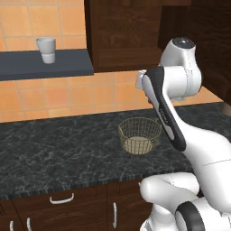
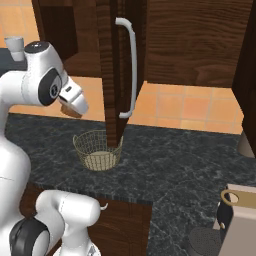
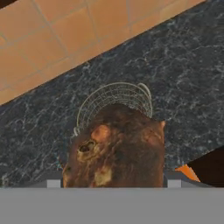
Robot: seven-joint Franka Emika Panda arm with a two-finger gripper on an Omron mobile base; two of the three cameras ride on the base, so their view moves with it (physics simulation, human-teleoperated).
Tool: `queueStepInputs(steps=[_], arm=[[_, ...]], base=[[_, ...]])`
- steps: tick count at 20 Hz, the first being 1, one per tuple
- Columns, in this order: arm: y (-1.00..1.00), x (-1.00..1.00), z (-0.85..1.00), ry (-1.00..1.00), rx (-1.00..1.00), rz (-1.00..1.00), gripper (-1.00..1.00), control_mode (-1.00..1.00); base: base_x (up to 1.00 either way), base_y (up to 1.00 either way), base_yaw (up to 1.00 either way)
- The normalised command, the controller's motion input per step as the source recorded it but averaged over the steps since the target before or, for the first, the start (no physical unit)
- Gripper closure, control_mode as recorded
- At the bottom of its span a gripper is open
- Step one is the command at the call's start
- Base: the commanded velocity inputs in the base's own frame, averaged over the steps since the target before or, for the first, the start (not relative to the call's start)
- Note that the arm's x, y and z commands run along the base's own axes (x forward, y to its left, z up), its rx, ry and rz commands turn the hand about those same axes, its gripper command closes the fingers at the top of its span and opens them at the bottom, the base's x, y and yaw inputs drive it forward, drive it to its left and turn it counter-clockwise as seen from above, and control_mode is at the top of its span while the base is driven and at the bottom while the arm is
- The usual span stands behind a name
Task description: Open the cabinet, pick up the bread from the cabinet and place it in the basket. Then move the basket to the dining counter.
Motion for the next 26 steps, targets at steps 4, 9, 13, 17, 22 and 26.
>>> queueStepInputs(steps=[4,9,13,17,22,26], arm=[[-0.15,0.18,-0.69,0.17,0.04,-0.11,1.00,-1.00],[-0.12,0.43,-0.68,0.14,0.02,-0.04,1.00,-1.00],[-0.16,0.17,-0.58,0.24,0.08,-0.01,1.00,-1.00],[-0.04,0.17,-0.58,0.05,0.00,-0.03,1.00,-1.00],[0.00,0.33,-0.61,0.00,0.00,0.00,1.00,-1.00],[0.00,0.79,-0.41,0.00,0.00,0.00,1.00,-1.00]], base=[[0.00,0.00,0.00],[0.00,0.00,0.00],[0.00,0.00,0.00],[0.00,0.00,0.00],[0.00,0.00,0.00],[0.00,0.00,0.00]])
